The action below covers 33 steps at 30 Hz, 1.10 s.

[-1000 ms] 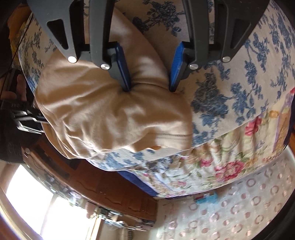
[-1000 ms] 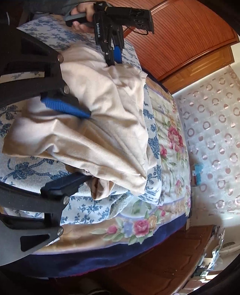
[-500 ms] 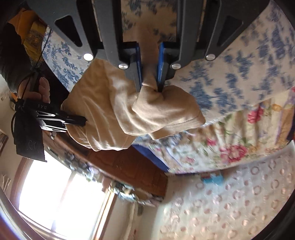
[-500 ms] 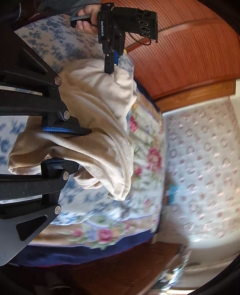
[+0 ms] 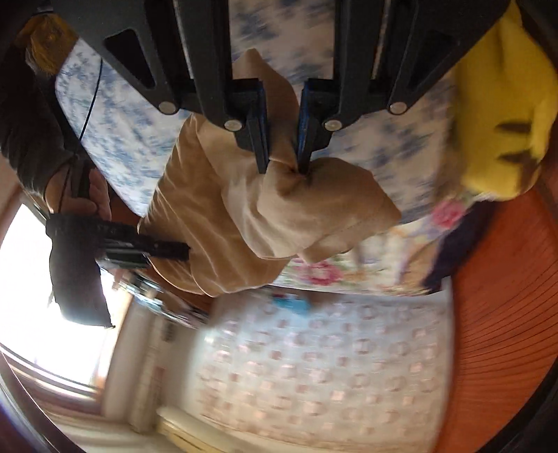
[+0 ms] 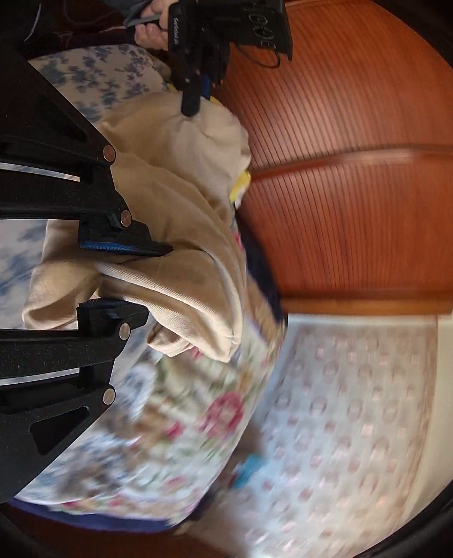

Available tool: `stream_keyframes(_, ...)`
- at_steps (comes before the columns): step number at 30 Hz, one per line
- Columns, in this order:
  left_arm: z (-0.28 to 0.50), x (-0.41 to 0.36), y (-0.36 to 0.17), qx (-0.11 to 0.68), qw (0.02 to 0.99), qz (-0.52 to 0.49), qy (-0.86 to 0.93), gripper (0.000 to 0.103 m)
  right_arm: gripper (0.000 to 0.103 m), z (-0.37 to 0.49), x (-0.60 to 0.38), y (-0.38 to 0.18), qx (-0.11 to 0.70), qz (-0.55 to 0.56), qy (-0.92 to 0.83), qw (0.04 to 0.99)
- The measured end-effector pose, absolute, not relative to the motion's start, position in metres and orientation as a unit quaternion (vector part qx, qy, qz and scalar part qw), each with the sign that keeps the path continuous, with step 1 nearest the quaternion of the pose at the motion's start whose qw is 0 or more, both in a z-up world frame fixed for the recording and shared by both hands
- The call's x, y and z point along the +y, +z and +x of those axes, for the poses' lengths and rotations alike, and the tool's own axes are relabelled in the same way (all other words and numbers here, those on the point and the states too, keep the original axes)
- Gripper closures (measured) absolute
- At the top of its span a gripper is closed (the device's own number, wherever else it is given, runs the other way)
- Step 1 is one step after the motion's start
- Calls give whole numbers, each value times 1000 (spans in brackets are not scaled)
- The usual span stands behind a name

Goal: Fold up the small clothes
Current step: 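Carry the folded shirt beside the yellow plush and open both grippers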

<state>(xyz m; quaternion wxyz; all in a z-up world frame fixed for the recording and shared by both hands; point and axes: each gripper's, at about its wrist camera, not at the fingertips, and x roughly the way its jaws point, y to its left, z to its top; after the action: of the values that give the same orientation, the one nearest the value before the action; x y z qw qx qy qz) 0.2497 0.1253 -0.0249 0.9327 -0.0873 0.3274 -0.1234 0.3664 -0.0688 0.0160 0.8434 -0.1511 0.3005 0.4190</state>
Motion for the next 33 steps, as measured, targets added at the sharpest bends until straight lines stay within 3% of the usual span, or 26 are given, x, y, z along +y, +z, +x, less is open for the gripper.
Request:
stream_keyframes(6, 234, 195, -70, 340, 933, -117, -38, 92, 87, 396, 70, -11, 300, -231, 474, 795)
stream_keyframes(15, 243, 209, -111, 349, 929, -122, 12, 92, 90, 440, 186, -52, 310, -285, 479, 770)
stream_keyframes(26, 243, 211, -113, 367, 925, -100, 22, 90, 82, 502, 149, -64, 351, -162, 397, 832)
stream_keyframes(28, 238, 208, -106, 363, 927, -89, 21, 87, 77, 498, 140, -65, 352, -159, 398, 832)
stream_keyframes(30, 229, 207, -97, 353, 932, -77, 35, 83, 61, 490, 134, -66, 352, -153, 401, 832)
stream_keyframes(33, 216, 199, -81, 335, 940, -57, 43, 80, 61, 482, 124, -71, 363, -145, 392, 833)
